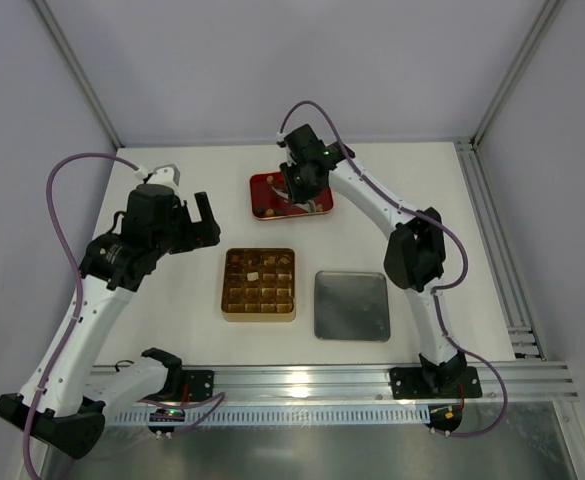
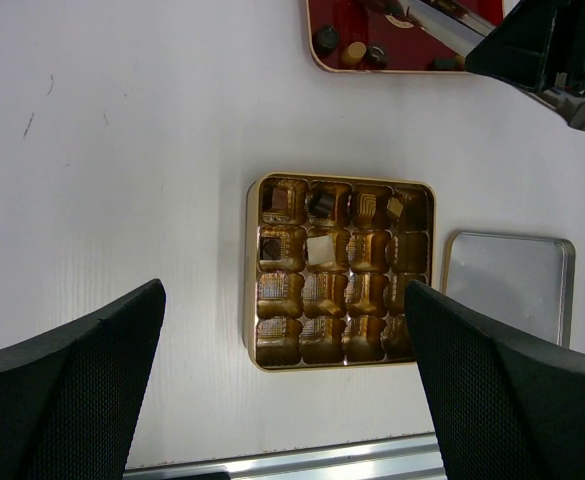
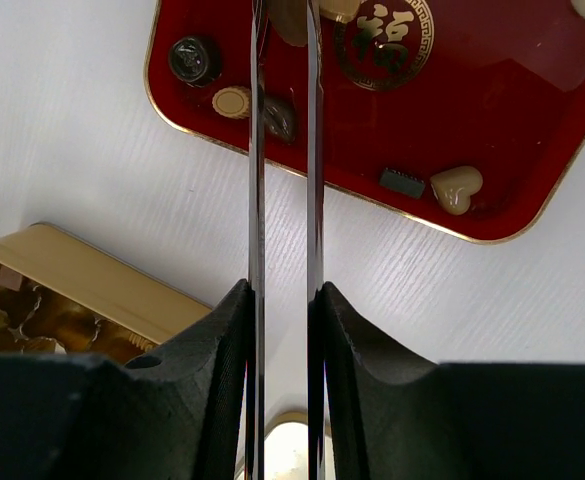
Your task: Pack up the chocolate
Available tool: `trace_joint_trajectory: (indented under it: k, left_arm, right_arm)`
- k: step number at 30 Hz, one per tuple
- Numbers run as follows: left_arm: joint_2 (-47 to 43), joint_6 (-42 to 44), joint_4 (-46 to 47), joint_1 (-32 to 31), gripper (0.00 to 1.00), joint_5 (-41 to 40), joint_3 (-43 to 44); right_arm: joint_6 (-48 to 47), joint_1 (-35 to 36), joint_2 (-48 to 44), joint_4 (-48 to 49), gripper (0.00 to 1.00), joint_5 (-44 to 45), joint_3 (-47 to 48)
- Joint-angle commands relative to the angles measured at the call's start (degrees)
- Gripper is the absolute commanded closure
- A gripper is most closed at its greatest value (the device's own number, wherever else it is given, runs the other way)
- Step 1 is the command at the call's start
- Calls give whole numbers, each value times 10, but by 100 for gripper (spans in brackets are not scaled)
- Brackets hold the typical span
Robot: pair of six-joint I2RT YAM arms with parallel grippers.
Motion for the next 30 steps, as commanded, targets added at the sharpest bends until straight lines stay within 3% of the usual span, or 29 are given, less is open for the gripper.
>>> trace_joint_trajectory:
  k: [1, 8, 14, 22, 30]
  left_arm:
    - [-1, 4, 7, -1, 0, -1, 21]
    - [-1, 4, 10, -1, 0, 1, 18]
    - [-5, 8, 8, -1, 0, -3, 21]
    - [-7, 8, 15, -1, 0, -1, 15]
    - [-2, 1, 27, -1, 0, 6, 2]
  right_arm:
    - [8, -2, -57, 21, 66, -12, 3]
    - [12, -3, -75, 15, 67, -17, 3]
    - [21, -3, -132, 22, 68, -34, -55]
    - [39, 14, -323, 81, 67, -57, -271]
    - [76, 97, -449, 97, 67, -29, -423]
